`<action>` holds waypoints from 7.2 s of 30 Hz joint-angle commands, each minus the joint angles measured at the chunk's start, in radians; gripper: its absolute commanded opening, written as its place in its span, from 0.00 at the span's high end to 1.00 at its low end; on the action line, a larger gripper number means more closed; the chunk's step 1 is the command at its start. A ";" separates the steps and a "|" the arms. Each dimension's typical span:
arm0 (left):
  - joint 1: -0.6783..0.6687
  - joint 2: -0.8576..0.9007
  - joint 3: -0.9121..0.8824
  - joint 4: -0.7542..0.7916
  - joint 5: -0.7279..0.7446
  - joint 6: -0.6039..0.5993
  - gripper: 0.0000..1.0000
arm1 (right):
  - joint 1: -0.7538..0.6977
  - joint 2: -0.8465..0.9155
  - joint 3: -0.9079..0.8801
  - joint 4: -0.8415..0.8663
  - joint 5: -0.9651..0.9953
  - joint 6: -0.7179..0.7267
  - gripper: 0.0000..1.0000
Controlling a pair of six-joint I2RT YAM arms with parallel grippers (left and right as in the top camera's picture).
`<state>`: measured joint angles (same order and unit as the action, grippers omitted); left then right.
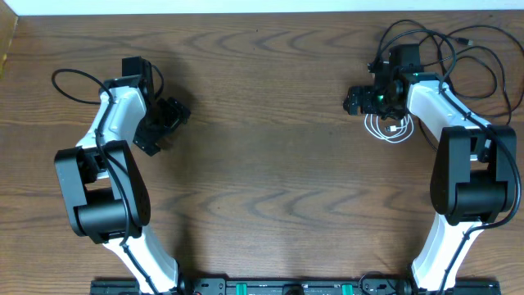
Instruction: Untangle cables
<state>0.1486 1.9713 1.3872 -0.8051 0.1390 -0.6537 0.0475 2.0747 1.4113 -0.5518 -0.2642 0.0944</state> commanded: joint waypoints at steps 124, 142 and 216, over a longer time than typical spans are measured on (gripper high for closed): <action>-0.002 0.011 -0.007 -0.005 -0.020 0.006 0.02 | -0.213 -2.070 -1.404 0.640 0.011 -0.003 0.01; -0.002 0.011 -0.007 -0.005 -0.020 0.006 0.02 | -0.214 -2.070 -1.407 0.499 0.011 -0.003 0.01; -0.002 0.011 -0.007 -0.005 -0.020 0.006 0.02 | -0.118 -2.070 -1.406 0.477 0.257 -0.110 0.01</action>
<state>0.1486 1.9732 1.3857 -0.8055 0.1310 -0.6533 -0.0780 0.0120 0.0071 -0.0700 -0.0216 -0.0296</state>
